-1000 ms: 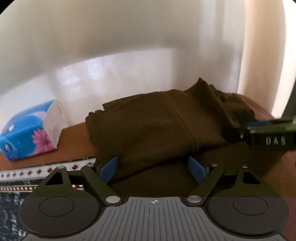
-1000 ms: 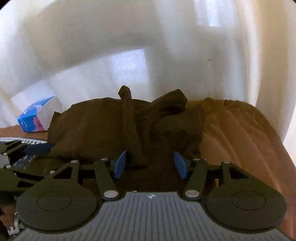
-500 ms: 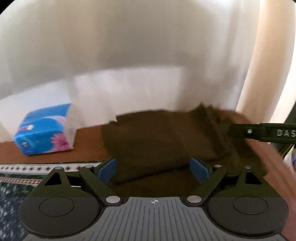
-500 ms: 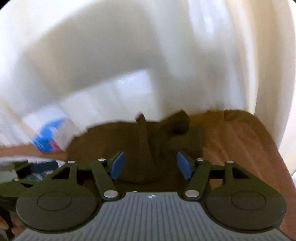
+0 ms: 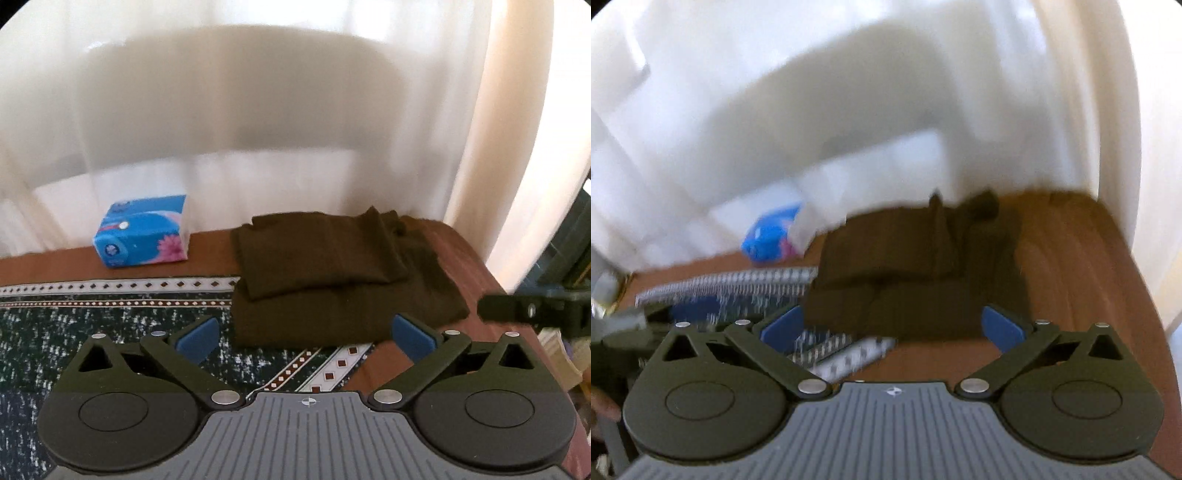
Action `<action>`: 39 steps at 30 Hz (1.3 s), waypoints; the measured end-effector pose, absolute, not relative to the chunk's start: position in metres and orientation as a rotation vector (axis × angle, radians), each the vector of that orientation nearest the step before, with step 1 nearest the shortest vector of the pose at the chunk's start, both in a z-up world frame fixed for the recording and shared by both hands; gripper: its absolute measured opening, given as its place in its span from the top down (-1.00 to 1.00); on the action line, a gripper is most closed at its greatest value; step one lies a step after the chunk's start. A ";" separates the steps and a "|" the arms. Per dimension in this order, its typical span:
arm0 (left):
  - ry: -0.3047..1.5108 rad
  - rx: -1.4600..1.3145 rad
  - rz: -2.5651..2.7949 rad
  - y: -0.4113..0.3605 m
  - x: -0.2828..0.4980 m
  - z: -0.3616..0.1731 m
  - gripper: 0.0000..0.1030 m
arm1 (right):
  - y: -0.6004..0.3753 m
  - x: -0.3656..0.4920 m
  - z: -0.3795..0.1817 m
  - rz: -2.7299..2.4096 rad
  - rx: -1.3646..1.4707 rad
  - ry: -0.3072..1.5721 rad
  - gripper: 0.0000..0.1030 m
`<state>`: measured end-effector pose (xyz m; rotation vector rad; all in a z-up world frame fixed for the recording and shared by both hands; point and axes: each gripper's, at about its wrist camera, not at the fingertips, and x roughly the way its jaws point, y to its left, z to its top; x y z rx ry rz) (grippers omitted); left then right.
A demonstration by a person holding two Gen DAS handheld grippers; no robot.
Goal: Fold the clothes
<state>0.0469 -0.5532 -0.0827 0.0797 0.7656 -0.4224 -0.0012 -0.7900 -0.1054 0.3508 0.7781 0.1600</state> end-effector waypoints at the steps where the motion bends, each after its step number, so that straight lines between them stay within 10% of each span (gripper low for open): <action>1: 0.768 0.084 -0.422 -0.555 0.047 -0.083 -1.00 | -0.789 -0.003 -0.105 0.153 0.329 0.781 -1.00; 39: 0.907 0.081 -0.392 -0.575 0.059 -0.095 -1.00 | -0.782 0.002 -0.122 0.135 0.165 0.875 -1.00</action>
